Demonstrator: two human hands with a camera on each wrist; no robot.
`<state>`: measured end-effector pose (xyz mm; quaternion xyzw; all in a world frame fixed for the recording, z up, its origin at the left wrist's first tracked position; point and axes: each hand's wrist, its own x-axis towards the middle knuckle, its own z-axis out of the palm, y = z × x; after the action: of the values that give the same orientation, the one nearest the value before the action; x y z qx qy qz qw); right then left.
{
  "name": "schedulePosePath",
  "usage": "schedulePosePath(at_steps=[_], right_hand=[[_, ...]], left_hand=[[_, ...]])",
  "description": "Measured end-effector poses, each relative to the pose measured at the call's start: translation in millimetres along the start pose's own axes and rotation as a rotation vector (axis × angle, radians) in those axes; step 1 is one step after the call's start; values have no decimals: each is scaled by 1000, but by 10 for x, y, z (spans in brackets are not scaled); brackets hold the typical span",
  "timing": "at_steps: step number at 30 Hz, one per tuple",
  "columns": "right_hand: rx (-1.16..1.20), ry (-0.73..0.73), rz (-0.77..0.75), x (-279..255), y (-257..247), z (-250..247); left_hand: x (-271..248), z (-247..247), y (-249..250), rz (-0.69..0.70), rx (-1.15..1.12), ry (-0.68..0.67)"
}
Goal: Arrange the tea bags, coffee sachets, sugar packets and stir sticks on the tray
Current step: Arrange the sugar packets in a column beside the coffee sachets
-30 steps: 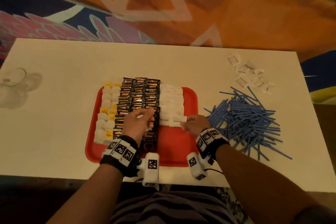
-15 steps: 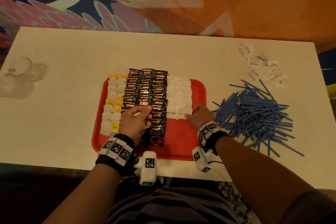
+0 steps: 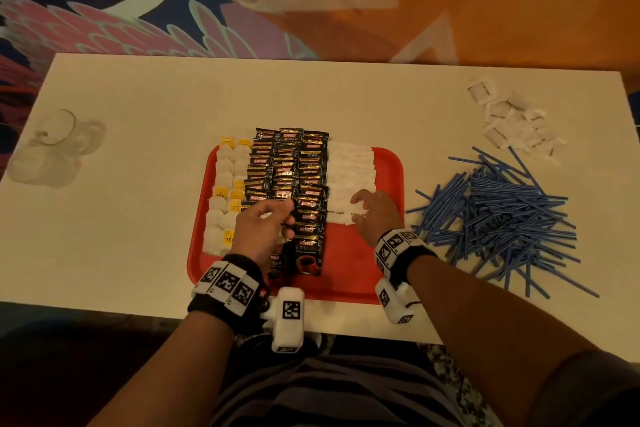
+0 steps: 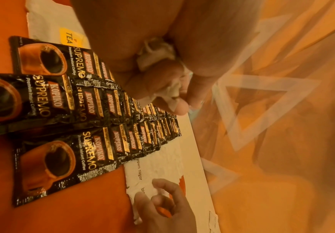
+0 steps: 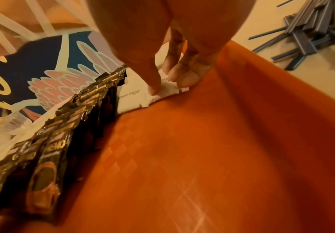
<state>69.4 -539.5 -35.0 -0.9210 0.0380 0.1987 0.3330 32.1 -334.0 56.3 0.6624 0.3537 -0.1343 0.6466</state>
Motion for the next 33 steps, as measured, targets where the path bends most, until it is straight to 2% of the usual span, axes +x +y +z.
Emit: schedulePosePath(at_steps=[4,7,10,12,15,18,24,28,33], right_hand=[[50,41,-17,-19,-20,-108],[248,60,-3,-94,-197,-282],[398,-6,-72,-174,-497,-482],[369,-81,-109,-210,-656,-599],[336,-163,-66,-240,-779,-766],[420,-239,-20,-261,-796,-920],[403,-183,-10,-357,-791,-1123],[352,-213,-45,-381,-809,-1162],[407,-234,15,-384,-825,-1159]], left_hand=[[-2,39,47,-70,-49,-68],[-14,137,143,-123,-120,-139],[-34,287,219,-123,-163,-196],[-63,402,273,-105,-154,-259],[-172,570,398,-68,-58,-341],[-243,673,487,-41,-8,-395],[-258,736,529,-57,-28,-418],[-317,749,575,-27,4,-404],[-317,746,594,-20,10,-453]])
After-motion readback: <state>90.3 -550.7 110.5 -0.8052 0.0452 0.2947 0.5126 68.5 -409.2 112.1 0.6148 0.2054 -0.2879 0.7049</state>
